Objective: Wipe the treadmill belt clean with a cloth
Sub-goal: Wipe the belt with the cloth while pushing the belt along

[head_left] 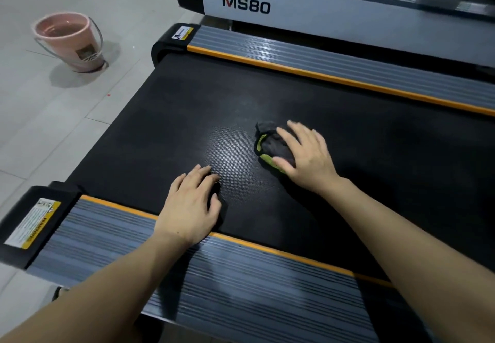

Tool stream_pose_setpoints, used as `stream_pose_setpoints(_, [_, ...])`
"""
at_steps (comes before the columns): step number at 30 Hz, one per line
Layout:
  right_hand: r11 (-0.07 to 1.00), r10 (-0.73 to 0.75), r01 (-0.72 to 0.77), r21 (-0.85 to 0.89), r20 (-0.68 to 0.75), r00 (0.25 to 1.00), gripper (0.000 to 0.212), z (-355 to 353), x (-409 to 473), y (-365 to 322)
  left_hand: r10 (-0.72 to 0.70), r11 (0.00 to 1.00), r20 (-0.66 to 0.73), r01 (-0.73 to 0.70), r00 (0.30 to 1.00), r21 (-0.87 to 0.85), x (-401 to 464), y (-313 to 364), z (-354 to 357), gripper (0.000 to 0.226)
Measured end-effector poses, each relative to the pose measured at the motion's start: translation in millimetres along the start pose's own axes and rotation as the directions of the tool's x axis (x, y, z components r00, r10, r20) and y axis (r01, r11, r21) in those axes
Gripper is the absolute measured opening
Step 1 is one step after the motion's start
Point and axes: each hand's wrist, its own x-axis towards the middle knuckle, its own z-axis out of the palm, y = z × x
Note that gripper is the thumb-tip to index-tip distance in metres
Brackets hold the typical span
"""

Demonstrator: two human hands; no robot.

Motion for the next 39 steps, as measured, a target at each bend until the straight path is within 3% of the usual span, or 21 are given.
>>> stream_pose_setpoints(5, [0.996,-0.085,0.084,0.032,0.036,0.996,0.069,8,7,0,0.002,1.0,0.002,-0.002,1.0,-0.006,0,0,-1,0.046])
stream_pose_setpoints(9, [0.998,-0.026,0.023,0.06,0.042,0.999,0.058,20,31,7,0.0,1.0,0.022,0.0,1.0,-0.005,1,2,-1,0.047])
stream_pose_setpoints(13, [0.978,0.083,-0.08,0.193,-0.008,0.997,0.046,22,36,-10,-0.01,1.0,0.011,0.01,1.0,0.0,1,1,-1,0.047])
stream_pose_setpoints(16, [0.939,-0.176,0.172,0.297,-0.015,0.984,0.046,9,-7,-36,-0.017,1.0,0.009,0.017,1.0,-0.002,1,0,-1,0.047])
stream_pose_setpoints(18, [0.879,-0.38,0.345,0.329,0.046,0.924,0.044,-1,-45,-54,-0.024,1.0,0.012,0.024,1.0,-0.001,1,0,-1,0.046])
stream_pose_setpoints(22, [0.849,-0.483,0.465,0.25,0.013,0.876,0.041,3,-38,-47,-0.025,1.0,0.021,0.025,0.999,0.006,1,0,0,0.045])
stream_pose_setpoints(24, [0.895,-0.398,0.397,0.205,-0.037,0.917,0.038,14,-1,-33,-0.022,1.0,0.012,0.022,1.0,0.0,1,-1,0,0.046])
stream_pose_setpoints(28, [0.98,-0.078,0.078,0.184,-0.012,0.997,0.037,25,50,-26,-0.02,1.0,0.008,0.02,1.0,-0.009,1,0,0,0.044])
stream_pose_setpoints(34, [0.977,-0.068,0.054,0.206,0.06,0.996,0.061,17,18,-36,-0.015,1.0,0.013,0.015,1.0,-0.011,0,-1,-1,0.044])
stream_pose_setpoints(39, [0.972,-0.043,0.03,0.234,0.052,0.998,0.042,15,22,-44,-0.017,1.0,-0.002,0.017,1.0,-0.024,1,-1,-1,0.045])
